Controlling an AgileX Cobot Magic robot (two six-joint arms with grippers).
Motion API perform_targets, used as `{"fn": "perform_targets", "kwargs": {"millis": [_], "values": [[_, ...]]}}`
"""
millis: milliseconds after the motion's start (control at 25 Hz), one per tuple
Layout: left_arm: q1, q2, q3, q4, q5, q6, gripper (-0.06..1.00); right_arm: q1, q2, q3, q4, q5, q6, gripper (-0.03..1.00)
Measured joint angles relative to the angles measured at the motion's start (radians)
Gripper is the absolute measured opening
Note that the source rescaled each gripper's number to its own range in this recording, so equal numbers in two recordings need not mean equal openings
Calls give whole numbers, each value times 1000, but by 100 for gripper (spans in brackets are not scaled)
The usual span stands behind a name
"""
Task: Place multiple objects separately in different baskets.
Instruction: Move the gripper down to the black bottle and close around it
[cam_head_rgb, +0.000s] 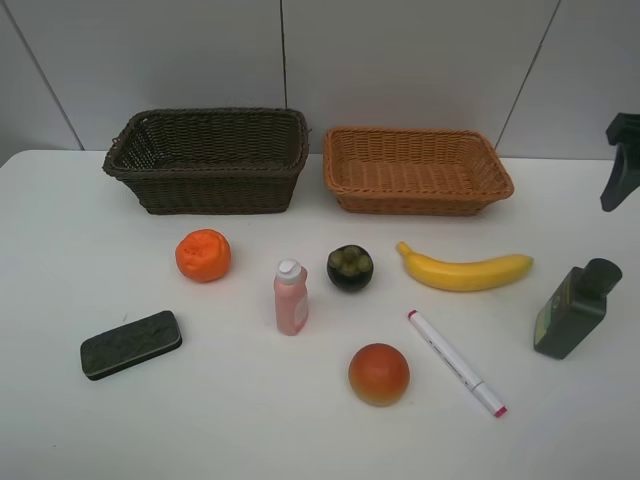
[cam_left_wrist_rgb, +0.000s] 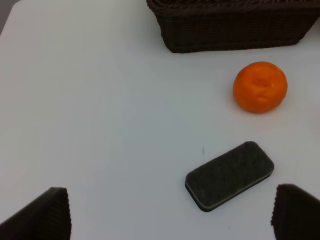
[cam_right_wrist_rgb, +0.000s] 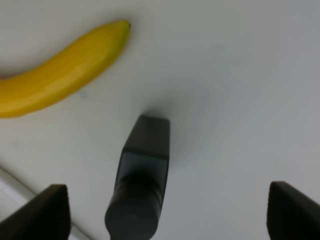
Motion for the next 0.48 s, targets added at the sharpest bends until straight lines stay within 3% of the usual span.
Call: {"fn": "perform_targets", "kwargs": {"millis": [240,480], "values": [[0,0,0,0,0,0,100,0,12,114,43,-10,18,98],[0,0,0,0,0,0,100,8,15,228,74,-111,17,98]]}}
